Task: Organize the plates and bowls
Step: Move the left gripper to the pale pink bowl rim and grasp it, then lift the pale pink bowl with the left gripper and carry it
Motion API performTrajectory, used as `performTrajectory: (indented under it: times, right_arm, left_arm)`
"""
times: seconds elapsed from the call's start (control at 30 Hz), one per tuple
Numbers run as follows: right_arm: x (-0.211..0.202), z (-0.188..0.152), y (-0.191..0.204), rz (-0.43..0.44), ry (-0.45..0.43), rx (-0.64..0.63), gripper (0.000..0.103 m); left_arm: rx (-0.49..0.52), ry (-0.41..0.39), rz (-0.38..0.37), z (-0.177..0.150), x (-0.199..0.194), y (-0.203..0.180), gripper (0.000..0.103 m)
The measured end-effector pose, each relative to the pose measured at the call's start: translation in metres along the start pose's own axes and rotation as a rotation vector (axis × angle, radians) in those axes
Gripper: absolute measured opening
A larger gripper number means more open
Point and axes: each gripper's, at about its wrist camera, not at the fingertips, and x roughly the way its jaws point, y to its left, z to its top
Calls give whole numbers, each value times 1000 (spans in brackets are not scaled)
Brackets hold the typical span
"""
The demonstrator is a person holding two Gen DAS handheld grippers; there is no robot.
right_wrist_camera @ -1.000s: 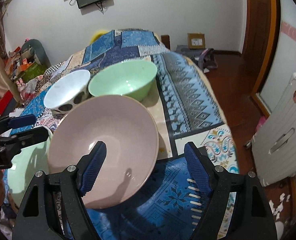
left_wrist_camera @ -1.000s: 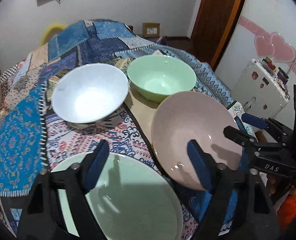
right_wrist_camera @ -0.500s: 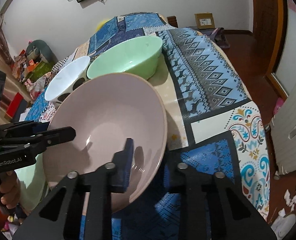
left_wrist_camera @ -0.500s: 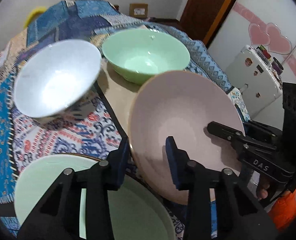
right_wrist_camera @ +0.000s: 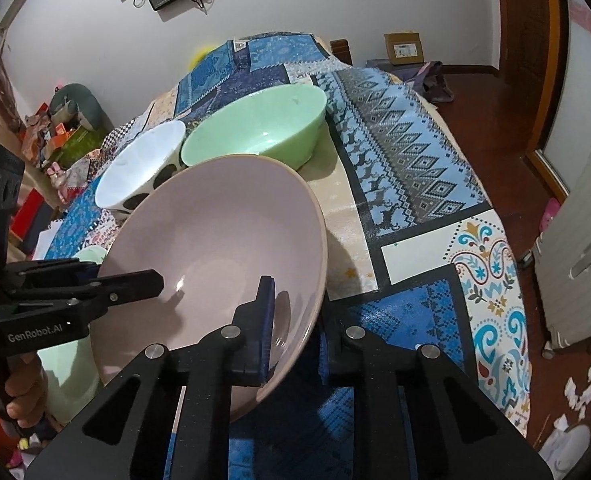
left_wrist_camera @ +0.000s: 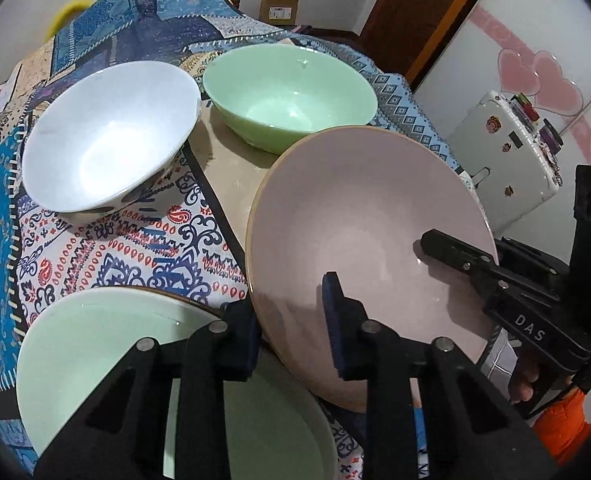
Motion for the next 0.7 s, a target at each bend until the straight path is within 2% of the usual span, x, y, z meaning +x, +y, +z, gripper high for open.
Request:
performTrajectory:
  times: [0.57,0.7]
  right_arm:
    - [-43,13,43,0,-101,-51,16]
    - [-49,15,60,10,-120,-72,16]
  left_arm:
    - [9,-158,-10,-16,-86,-5,28]
    - [3,-186,16,-24,-107,-1,28]
